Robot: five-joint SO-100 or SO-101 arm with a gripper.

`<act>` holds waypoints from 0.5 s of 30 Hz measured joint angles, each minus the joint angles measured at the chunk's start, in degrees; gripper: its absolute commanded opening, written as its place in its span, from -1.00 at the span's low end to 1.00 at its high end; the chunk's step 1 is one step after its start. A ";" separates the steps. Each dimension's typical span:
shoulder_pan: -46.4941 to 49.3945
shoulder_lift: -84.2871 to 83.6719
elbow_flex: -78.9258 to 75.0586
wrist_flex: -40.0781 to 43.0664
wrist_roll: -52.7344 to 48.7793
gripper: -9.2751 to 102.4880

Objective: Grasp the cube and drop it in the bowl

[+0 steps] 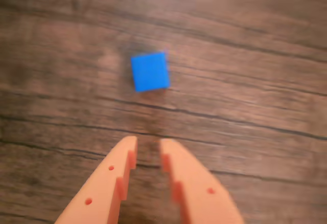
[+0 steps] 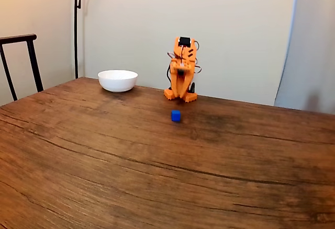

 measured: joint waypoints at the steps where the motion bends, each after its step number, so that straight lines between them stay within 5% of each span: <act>1: -0.26 -0.26 -0.53 0.53 0.26 -0.70; 15: 1.85 -3.96 -9.14 1.41 2.99 -0.68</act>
